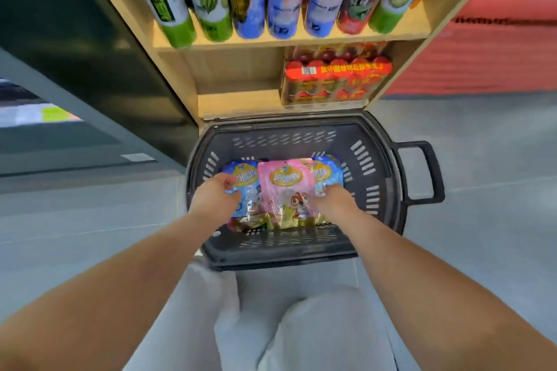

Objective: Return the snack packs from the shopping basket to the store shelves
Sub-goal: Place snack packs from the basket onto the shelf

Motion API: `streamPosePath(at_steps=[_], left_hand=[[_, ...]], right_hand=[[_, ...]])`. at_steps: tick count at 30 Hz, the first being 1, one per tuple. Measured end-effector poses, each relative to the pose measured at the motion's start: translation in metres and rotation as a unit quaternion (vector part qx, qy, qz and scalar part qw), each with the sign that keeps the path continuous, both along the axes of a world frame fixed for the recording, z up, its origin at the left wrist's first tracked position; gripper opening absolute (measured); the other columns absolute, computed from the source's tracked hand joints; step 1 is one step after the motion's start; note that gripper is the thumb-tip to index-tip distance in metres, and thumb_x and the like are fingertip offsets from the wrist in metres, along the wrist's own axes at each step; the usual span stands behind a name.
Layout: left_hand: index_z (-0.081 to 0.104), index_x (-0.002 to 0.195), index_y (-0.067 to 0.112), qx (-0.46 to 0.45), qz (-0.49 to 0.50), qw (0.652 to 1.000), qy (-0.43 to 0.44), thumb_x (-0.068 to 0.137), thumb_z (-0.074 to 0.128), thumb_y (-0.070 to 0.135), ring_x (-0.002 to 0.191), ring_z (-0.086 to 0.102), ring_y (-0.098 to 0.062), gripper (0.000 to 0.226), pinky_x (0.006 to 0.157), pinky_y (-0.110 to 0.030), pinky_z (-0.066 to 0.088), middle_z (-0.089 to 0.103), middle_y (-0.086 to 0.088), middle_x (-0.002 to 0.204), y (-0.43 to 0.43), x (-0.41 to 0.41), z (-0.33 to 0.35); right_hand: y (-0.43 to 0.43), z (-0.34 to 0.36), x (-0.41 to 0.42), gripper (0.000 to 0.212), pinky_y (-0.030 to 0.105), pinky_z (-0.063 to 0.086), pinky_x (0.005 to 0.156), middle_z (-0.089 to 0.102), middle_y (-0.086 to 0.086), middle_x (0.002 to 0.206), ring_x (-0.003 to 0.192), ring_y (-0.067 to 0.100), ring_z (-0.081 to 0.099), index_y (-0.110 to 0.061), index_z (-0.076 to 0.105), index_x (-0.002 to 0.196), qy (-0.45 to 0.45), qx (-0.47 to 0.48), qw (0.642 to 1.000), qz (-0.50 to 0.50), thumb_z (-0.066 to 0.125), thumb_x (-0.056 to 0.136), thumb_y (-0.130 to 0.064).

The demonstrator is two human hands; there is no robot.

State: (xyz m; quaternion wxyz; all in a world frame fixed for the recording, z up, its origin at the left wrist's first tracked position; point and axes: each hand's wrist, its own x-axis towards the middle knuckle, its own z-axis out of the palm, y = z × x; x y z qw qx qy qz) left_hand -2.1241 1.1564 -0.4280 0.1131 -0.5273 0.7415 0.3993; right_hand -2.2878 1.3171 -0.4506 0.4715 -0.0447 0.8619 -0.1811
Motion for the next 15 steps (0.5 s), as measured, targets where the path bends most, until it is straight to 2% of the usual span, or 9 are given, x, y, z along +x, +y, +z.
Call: streamPosePath(at_steps=[2, 4, 6, 8, 11, 13, 15], left_hand=[[0.050, 0.127, 0.012, 0.022, 0.018, 0.999, -0.024, 0.086, 0.059, 0.018, 0.098, 0.060, -0.030, 0.043, 0.082, -0.033, 0.047, 0.061, -0.012, 0.119, 0.001, -0.011, -0.052], [0.043, 0.132, 0.006, 0.037, 0.059, 0.996, -0.059, 0.086, 0.058, 0.018, 0.108, 0.057, -0.037, 0.050, 0.088, -0.036, 0.046, 0.057, -0.020, 0.123, -0.001, -0.020, -0.097], [0.042, 0.123, 0.000, 0.048, 0.094, 0.992, -0.072, 0.087, 0.054, 0.016, 0.111, 0.055, -0.038, 0.041, 0.092, -0.038, 0.046, 0.054, -0.024, 0.125, -0.003, -0.025, -0.137], [0.045, 0.109, 0.001, 0.048, 0.102, 0.990, -0.087, 0.088, 0.052, 0.015, 0.115, 0.051, -0.037, 0.027, 0.096, -0.036, 0.043, 0.050, -0.024, 0.127, -0.005, -0.025, -0.165], [0.030, 0.134, -0.002, 0.044, 0.120, 0.987, -0.098, 0.087, 0.057, 0.022, 0.119, 0.047, -0.035, 0.059, 0.091, -0.033, 0.041, 0.044, -0.023, 0.133, -0.010, -0.021, -0.191], [0.028, 0.135, -0.002, 0.044, 0.135, 0.986, -0.093, 0.086, 0.060, 0.024, 0.117, 0.049, -0.035, 0.064, 0.089, -0.034, 0.042, 0.043, -0.023, 0.134, -0.013, -0.019, -0.199], [0.030, 0.132, -0.004, 0.042, 0.152, 0.983, -0.098, 0.086, 0.061, 0.024, 0.118, 0.049, -0.035, 0.062, 0.091, -0.036, 0.042, 0.044, -0.022, 0.134, -0.018, -0.021, -0.206]], right_hand=[[-0.006, -0.048, -0.004, 0.042, 0.024, 0.041, 0.068, 0.064, 0.015, 0.108, 0.098, 0.029, 0.062, -0.001, 0.058, 0.113, -0.031, 0.007, 0.999, 0.016, 0.068, 0.082, -0.028], [-0.011, -0.090, -0.010, 0.028, 0.016, 0.041, 0.047, 0.060, 0.008, 0.079, 0.068, 0.018, 0.059, -0.006, 0.054, 0.098, -0.050, 0.010, 0.999, 0.006, 0.068, 0.084, -0.027], [-0.015, -0.127, -0.016, 0.027, 0.010, 0.029, 0.027, 0.052, 0.005, 0.067, 0.050, 0.010, 0.050, -0.005, 0.052, 0.095, -0.058, 0.010, 0.998, -0.020, 0.068, 0.086, -0.025], [-0.021, -0.154, -0.022, 0.034, 0.008, 0.031, 0.028, 0.056, 0.007, 0.075, 0.052, 0.013, 0.053, -0.002, 0.054, 0.108, -0.063, 0.005, 0.997, -0.040, 0.069, 0.085, -0.022], [-0.027, -0.185, -0.027, 0.057, 0.012, 0.038, 0.033, 0.059, 0.012, 0.093, 0.067, 0.019, 0.056, -0.001, 0.047, 0.123, -0.060, 0.000, 0.997, -0.057, 0.074, 0.080, -0.026], [-0.028, -0.200, -0.025, 0.063, 0.017, 0.044, 0.036, 0.060, 0.013, 0.099, 0.073, 0.023, 0.059, -0.002, 0.047, 0.120, -0.071, -0.010, 0.994, -0.088, 0.080, 0.073, -0.028], [-0.030, -0.210, -0.023, 0.063, 0.030, 0.055, 0.051, 0.065, 0.016, 0.103, 0.084, 0.030, 0.064, 0.000, 0.054, 0.112, -0.084, -0.026, 0.989, -0.122, 0.086, 0.064, -0.023]])
